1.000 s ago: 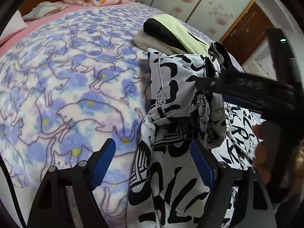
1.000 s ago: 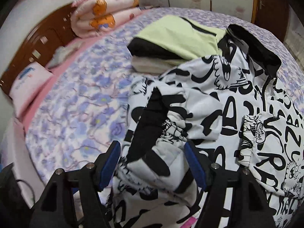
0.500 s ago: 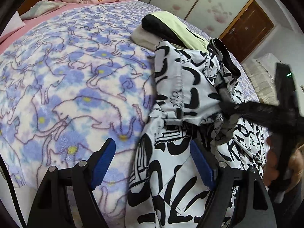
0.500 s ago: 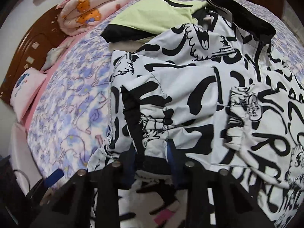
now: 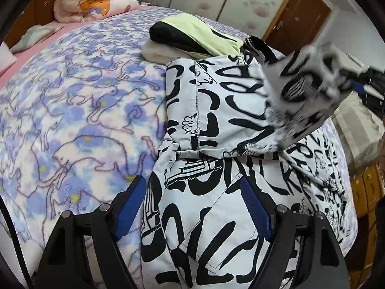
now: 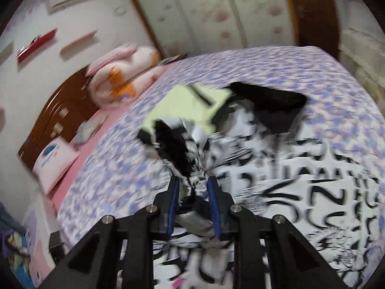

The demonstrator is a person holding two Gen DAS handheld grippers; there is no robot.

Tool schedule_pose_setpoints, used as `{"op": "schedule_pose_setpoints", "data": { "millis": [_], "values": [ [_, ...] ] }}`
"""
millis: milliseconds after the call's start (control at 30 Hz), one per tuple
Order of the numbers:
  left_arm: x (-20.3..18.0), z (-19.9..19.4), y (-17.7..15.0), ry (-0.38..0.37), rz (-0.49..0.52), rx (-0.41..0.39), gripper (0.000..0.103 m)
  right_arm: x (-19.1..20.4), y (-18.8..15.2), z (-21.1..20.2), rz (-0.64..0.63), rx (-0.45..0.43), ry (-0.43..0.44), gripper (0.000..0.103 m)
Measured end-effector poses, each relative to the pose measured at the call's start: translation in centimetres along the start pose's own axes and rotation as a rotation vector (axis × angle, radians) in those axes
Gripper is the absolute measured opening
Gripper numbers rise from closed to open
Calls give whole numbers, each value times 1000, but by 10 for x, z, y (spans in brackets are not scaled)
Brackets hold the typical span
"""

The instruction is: Fold large clothes

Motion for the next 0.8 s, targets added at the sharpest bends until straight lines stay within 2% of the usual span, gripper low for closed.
{"op": "schedule_pose_setpoints", "data": {
  "millis": [67,133,167,267,433,600,667,700,800],
  "values": [
    [-2,12,-1,23,19,28,79,-39,-13,20,74,44,-90,25],
    [-1,28,-3,69,42,62,79,-76,-37,51,127,161,-172,30],
    [0,36,-3,86,53,80,79,-94,-57,69,164,248,-198,30],
    [4,59,-4,143,73,125,79,-113,-93,91,244,354,-124,30],
    [14,84,4,204,59,154,79,-115,-102,103,253,342,-87,44],
    [29,99,17,261,-1,153,79,-134,-95,125,395,355,-24,45],
    [32,104,21,228,-29,151,67,-138,-93,143,460,375,-5,45],
    [31,107,22,201,-38,154,54,-140,-93,148,484,376,-1,45],
    [25,109,25,211,-14,152,44,-138,-89,159,526,358,-28,45]
  ]
}}
Point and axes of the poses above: each gripper's, at about its wrist camera, not at the fingertips, and z roughly the way its jaws point, x to its left, y to its top, the point moved 5 cm from there along z, roughly the way its jaws point, and after that the axes turned 11 degrees about -y, right-handed, at the moved point
